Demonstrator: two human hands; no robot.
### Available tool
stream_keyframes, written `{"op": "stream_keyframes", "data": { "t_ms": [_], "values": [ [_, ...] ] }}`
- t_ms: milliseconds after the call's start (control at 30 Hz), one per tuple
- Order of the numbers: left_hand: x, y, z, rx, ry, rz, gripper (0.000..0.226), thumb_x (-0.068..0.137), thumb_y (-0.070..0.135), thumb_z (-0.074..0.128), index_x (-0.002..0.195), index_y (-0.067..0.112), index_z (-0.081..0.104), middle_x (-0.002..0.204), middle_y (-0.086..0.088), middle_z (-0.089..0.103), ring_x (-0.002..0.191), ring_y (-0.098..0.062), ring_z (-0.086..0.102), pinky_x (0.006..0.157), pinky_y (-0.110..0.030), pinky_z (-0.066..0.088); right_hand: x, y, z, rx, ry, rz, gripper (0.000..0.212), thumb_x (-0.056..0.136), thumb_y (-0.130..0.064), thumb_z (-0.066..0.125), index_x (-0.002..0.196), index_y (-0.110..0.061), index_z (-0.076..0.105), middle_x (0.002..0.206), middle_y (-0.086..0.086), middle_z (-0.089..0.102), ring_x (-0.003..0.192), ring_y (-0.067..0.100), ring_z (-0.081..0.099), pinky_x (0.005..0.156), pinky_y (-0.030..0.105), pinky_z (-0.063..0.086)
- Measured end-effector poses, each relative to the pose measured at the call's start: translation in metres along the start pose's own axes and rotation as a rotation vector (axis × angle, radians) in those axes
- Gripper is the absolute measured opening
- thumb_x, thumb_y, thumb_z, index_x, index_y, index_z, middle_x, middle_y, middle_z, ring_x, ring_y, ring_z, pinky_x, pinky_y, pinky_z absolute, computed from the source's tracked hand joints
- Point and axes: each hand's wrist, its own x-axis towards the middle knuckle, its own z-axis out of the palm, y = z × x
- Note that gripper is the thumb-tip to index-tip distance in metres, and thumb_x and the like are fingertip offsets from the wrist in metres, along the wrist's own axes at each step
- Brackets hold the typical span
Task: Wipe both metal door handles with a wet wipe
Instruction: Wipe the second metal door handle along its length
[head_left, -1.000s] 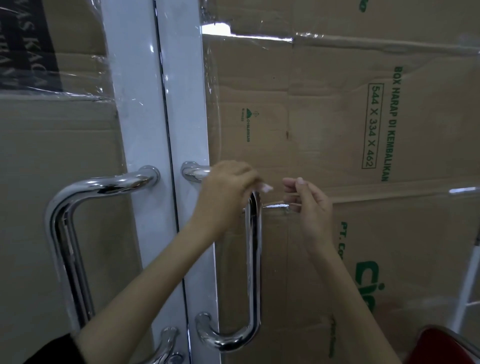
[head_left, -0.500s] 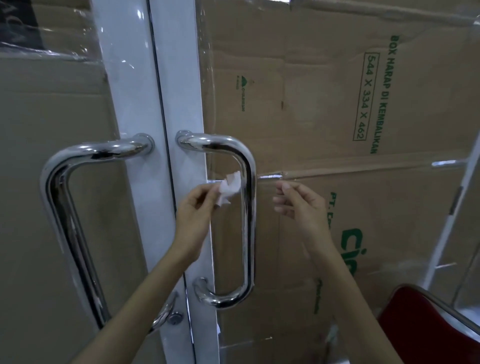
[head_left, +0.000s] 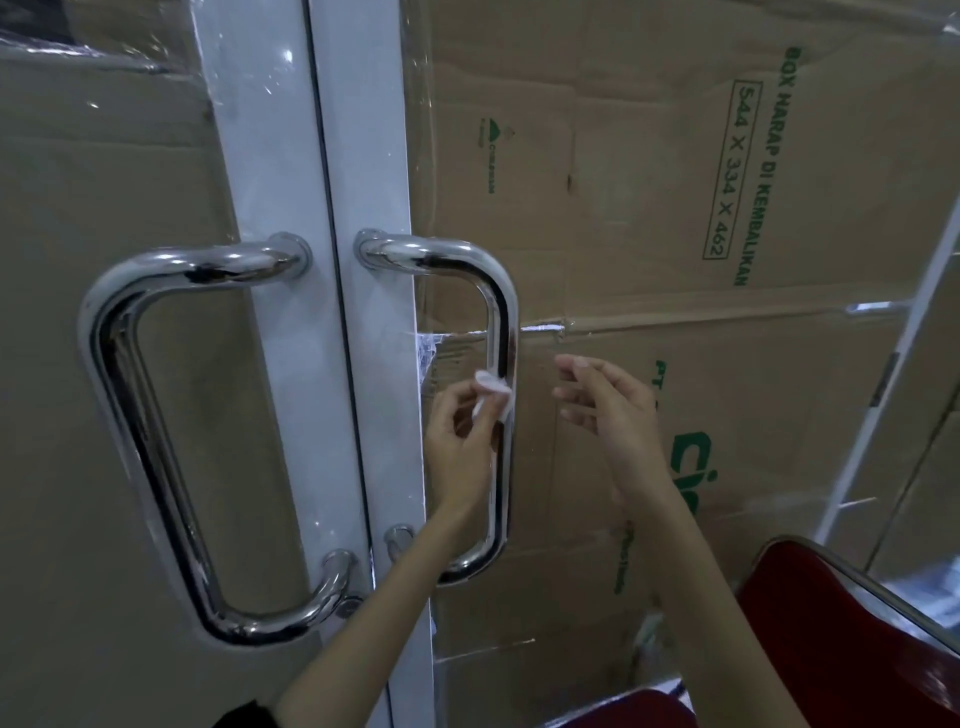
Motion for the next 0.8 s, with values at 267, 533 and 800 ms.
{"op": "stream_keyframes", "data": {
  "t_ms": [267, 533, 800],
  "values": [
    [0.032, 0.030, 0.008, 0.027, -0.041, 0.090, 0.013, 0.078, 0.021, 0.075, 0.081, 0.024, 0.064, 0.104, -0.006, 0.061, 0.091, -0.010, 0.062, 0.078, -0.017, 0.050, -0.002, 0.002, 0.005, -0.033, 0.021, 0.029, 0.019, 0.096, -0.015, 0.050, 0.097, -0.016, 0.069, 0.094, -0.003, 0.068, 0.082, 0.010, 0.060, 0.074, 0.023, 0.048],
    [0.007, -0.014, -0.040, 0.185, -0.203, -0.092, 0.009, 0.077, 0.019, 0.075, 0.081, 0.018, 0.068, 0.082, 0.003, 0.066, 0.075, -0.005, 0.059, 0.069, -0.022, 0.048, -0.015, 0.016, 0.015, -0.061, -0.021, 0.070, 0.017, 0.095, -0.016, 0.052, 0.091, -0.019, 0.068, 0.087, -0.005, 0.067, 0.078, 0.008, 0.059, 0.072, 0.021, 0.047],
    [0.008, 0.014, -0.058, -0.055, -0.334, -0.327, 0.023, 0.093, 0.024, 0.056, 0.108, 0.007, 0.059, 0.089, -0.002, 0.069, 0.079, -0.014, 0.065, 0.071, -0.025, 0.055, -0.038, 0.028, 0.023, 0.040, -0.182, 0.165, 0.019, 0.092, -0.019, 0.058, 0.104, -0.007, 0.066, 0.089, 0.009, 0.063, 0.079, 0.016, 0.060, 0.064, 0.022, 0.056]
  ]
}}
